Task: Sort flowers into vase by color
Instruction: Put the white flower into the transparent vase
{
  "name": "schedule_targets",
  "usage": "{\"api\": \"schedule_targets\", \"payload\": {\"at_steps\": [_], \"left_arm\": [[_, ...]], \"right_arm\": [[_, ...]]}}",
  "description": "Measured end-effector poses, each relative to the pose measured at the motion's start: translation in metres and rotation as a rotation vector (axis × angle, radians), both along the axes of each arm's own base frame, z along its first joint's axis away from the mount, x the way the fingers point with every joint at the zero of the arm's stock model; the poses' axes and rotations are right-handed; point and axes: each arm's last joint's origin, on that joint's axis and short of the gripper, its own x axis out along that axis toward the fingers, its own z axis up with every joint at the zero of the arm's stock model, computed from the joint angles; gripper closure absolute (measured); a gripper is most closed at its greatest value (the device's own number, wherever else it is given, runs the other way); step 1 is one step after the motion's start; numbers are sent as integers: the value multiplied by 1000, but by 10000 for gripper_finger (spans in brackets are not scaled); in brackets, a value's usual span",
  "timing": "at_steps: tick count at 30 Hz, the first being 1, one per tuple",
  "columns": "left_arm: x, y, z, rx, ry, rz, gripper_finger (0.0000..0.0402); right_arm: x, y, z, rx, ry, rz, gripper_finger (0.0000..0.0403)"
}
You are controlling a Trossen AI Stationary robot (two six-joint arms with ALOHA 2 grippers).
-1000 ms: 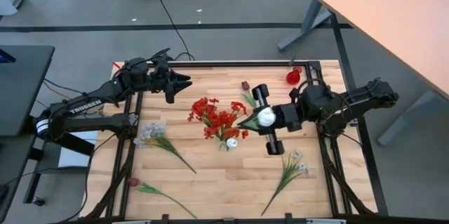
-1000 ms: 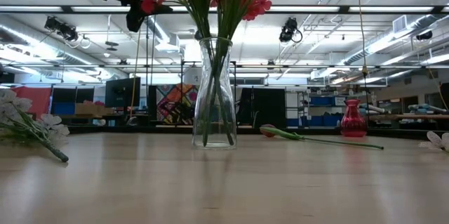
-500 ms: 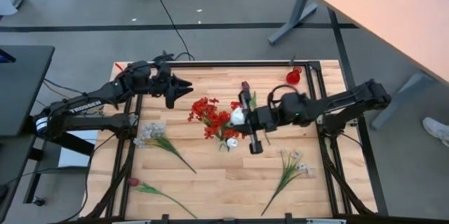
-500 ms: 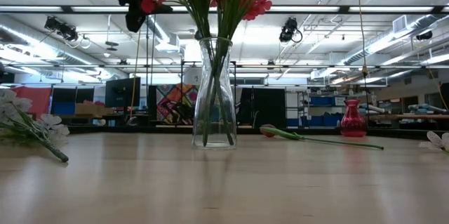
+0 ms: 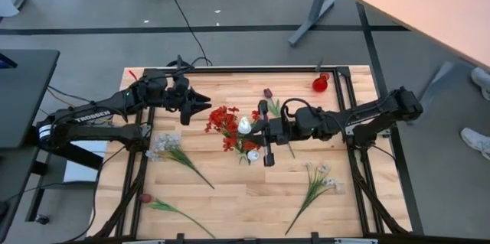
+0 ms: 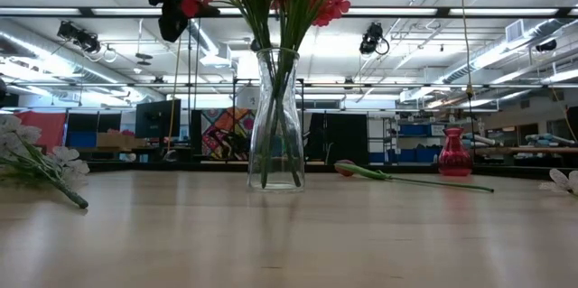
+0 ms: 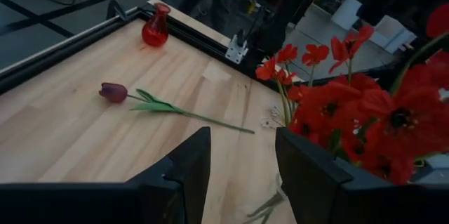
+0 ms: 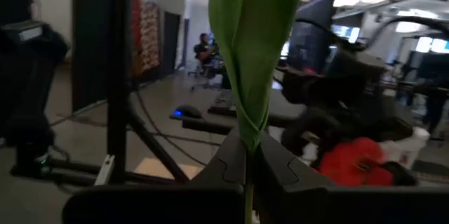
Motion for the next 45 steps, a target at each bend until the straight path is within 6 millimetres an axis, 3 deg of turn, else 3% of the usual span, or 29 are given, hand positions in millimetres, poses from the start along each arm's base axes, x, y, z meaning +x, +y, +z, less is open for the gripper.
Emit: {"api": "schedule_targets", "payload": {"at_steps": [6, 18, 34, 45], "left_arm": [[0, 0, -1, 3, 8, 8, 235], [-1, 0, -2, -1, 17, 8, 235], [-1, 0, -2, 2, 19, 21, 235], [-1, 1, -2, 5, 20, 32, 235]], "right_arm": [[-4, 0, -23, 48, -42, -3, 390], [-8, -3, -46, 57, -1, -29, 388], [-6, -14, -57, 62, 102, -30, 381], [-6, -10, -59, 104, 126, -6, 346]]}}
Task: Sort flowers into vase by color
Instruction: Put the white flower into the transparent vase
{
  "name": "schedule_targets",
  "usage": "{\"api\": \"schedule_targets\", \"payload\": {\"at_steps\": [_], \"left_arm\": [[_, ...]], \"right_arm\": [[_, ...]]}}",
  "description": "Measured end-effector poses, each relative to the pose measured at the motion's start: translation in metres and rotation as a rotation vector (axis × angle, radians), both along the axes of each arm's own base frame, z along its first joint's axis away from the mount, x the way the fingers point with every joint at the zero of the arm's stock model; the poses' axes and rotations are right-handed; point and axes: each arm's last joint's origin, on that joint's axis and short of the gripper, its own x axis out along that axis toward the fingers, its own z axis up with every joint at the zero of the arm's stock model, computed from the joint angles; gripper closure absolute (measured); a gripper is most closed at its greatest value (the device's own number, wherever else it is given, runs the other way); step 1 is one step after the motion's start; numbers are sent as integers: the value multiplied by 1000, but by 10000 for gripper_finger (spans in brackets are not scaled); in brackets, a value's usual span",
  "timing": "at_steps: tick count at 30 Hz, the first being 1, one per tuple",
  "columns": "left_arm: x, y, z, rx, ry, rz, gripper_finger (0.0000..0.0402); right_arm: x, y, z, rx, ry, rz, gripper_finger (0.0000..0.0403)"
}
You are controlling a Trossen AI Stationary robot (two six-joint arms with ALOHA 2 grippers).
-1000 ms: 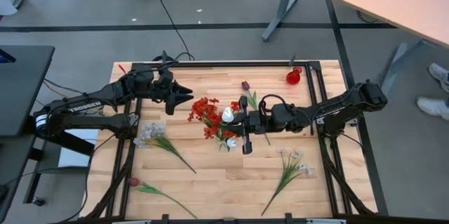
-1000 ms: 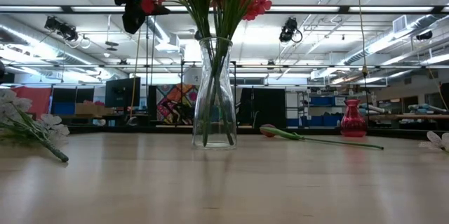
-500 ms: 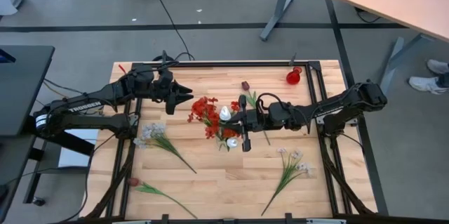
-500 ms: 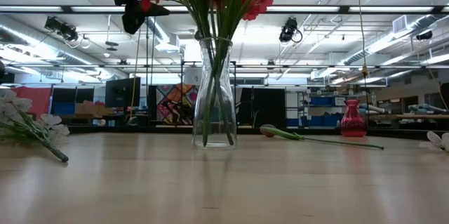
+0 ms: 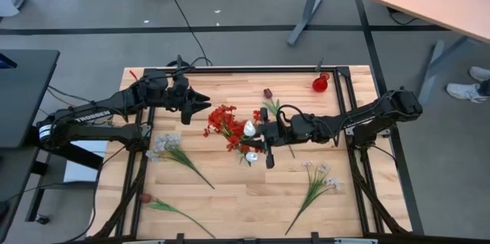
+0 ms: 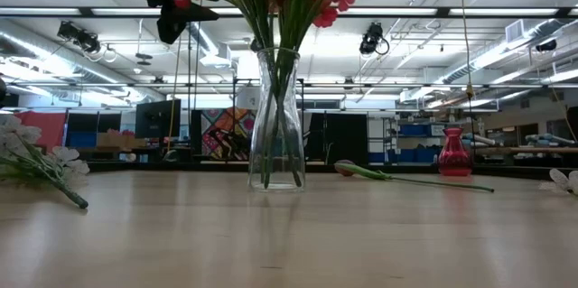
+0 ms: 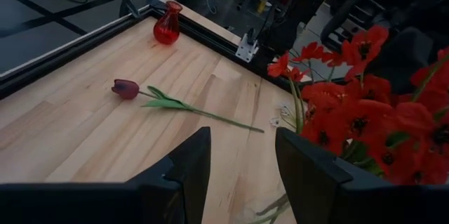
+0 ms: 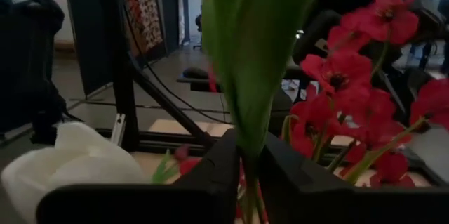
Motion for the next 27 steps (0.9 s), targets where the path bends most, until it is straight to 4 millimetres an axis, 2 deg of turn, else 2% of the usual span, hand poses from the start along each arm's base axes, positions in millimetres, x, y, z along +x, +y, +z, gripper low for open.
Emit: {"api": "schedule_targets", "payload": {"at_steps": [5, 14, 22, 27], "left_arm": [[0, 0, 0, 0, 4, 4, 235], [0, 0, -1, 2, 10, 19, 235], [0, 0, -1, 7, 10, 18, 235], [-1, 1, -1, 8, 9, 22, 235]], "right_arm": [[-1, -2, -3, 72, 50, -51, 336], [-2, -2, -6, 93, 92, -65, 332], [-11, -2, 17, 96, 46, -61, 282], [-14, -3, 41, 82, 17, -55, 241]]}}
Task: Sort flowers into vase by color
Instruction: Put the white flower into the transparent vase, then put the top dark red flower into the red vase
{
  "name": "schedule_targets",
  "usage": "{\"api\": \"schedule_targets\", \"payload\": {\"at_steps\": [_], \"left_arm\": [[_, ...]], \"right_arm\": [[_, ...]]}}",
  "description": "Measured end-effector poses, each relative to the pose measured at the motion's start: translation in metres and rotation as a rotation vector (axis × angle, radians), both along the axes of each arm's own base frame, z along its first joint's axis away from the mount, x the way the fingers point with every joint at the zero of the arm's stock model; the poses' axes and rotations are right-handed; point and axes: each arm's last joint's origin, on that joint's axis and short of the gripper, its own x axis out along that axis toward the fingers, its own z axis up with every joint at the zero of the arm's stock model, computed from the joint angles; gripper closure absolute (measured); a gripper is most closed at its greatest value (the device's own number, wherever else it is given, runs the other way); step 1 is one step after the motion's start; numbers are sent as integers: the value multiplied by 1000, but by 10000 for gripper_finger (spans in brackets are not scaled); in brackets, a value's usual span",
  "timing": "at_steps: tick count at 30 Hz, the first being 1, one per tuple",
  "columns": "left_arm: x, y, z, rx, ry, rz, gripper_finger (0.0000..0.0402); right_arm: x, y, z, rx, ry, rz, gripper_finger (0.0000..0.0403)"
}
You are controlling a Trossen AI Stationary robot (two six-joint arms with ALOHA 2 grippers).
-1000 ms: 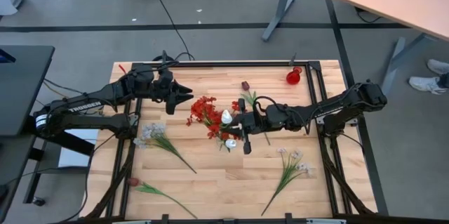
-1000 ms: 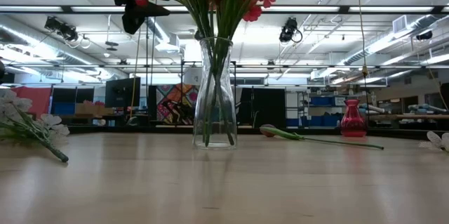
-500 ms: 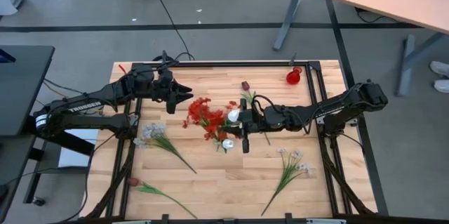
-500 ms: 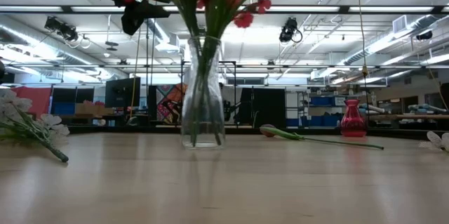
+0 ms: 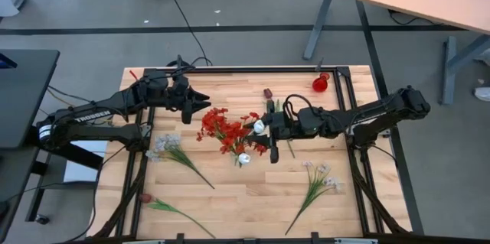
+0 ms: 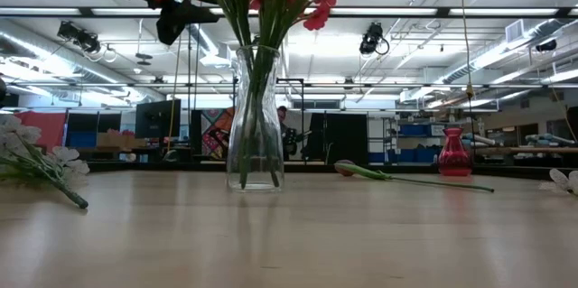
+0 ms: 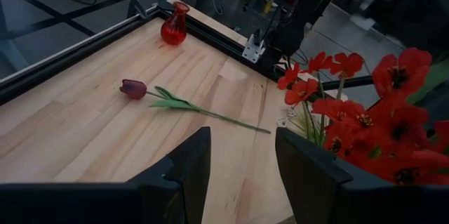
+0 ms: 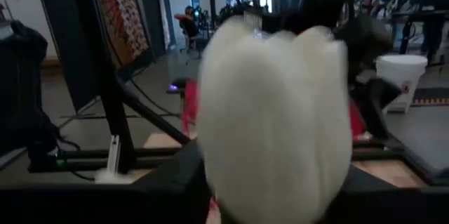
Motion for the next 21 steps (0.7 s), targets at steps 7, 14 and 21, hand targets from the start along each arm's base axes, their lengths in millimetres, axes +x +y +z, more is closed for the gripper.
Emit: {"api": "schedule_targets", "payload": {"at_steps": [7, 14, 21], "left_arm": [[0, 2, 0, 40, 6, 44, 235], [0, 2, 1, 50, 6, 67, 235], [-2, 4, -1, -13, 16, 142, 235]], "right_arm": [[17, -5, 7, 39, 269, 71, 178], [19, -6, 24, 10, 233, 25, 142], [2, -21, 63, 49, 160, -174, 142]]}}
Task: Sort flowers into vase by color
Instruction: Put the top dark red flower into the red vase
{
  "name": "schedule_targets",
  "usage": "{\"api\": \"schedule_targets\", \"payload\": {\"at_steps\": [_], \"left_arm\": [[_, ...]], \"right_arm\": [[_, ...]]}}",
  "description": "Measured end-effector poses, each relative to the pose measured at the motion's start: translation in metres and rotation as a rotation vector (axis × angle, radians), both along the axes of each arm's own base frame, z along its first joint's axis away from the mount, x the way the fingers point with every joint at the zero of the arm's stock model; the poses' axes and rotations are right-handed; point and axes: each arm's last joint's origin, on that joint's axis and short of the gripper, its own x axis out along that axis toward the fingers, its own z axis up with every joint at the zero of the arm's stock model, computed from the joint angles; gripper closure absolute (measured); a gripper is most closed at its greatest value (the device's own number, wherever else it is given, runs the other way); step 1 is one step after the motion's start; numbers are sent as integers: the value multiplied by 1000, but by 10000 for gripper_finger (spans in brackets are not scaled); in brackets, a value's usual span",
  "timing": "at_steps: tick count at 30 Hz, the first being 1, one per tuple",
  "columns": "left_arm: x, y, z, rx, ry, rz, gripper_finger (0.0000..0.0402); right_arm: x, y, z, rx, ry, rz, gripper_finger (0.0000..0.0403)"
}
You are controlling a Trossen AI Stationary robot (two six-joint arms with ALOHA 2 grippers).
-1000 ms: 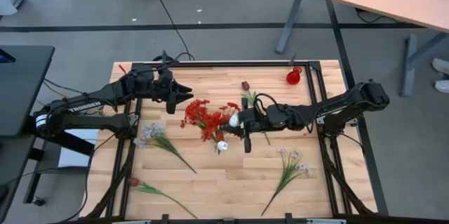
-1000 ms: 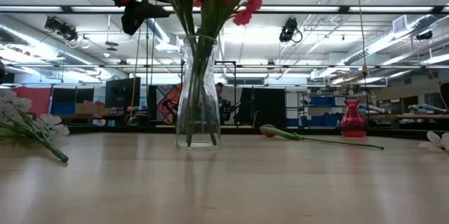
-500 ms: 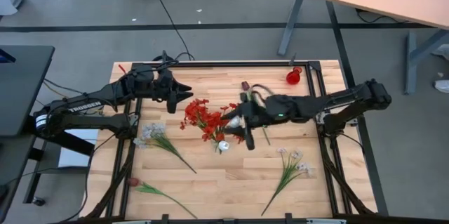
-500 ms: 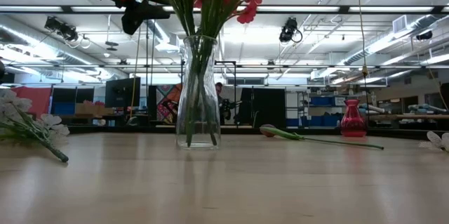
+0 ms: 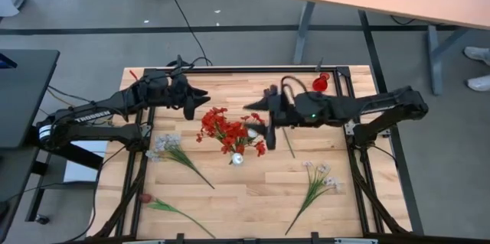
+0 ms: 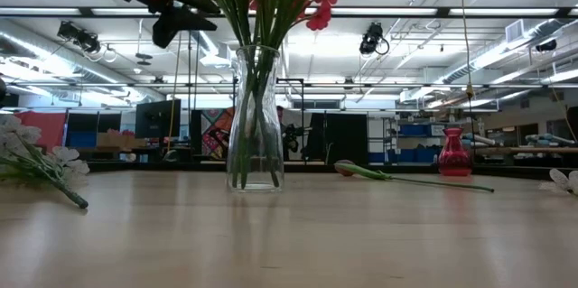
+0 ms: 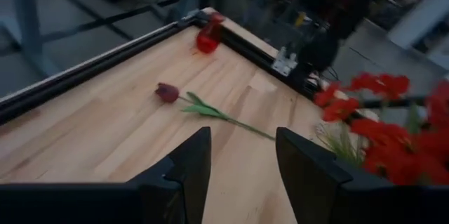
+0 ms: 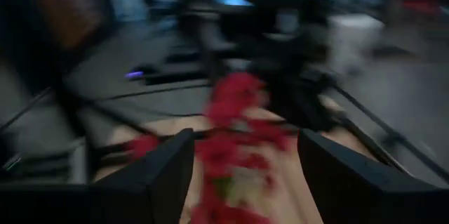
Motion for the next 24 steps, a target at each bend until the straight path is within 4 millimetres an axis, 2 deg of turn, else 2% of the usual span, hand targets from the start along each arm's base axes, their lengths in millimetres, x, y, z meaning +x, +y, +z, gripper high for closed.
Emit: {"api": "schedule_targets", "payload": {"at_steps": [5, 8, 12, 15, 19, 21, 24], "left_arm": [[-3, 2, -5, -53, 47, 31, 235], [-5, 1, -11, -82, 108, 41, 235], [-10, -1, -20, -133, 201, 64, 235], [-12, -2, -25, -153, 257, 72, 235], [-15, -3, -28, -168, 293, 74, 235], [-15, -3, -29, -183, 302, 91, 235], [-16, -2, -30, -199, 310, 123, 235]], "right_arm": [[-17, -35, -5, 204, 95, -318, 145], [-35, -57, -9, 298, 174, -464, 155], [-57, -100, -28, 379, 356, -664, 172], [-64, -129, -47, 466, 419, -659, 180], [-67, -153, -88, 567, 539, -643, 186], [-68, -157, -109, 599, 607, -642, 186], [-66, -152, -142, 643, 702, -597, 187]]}}
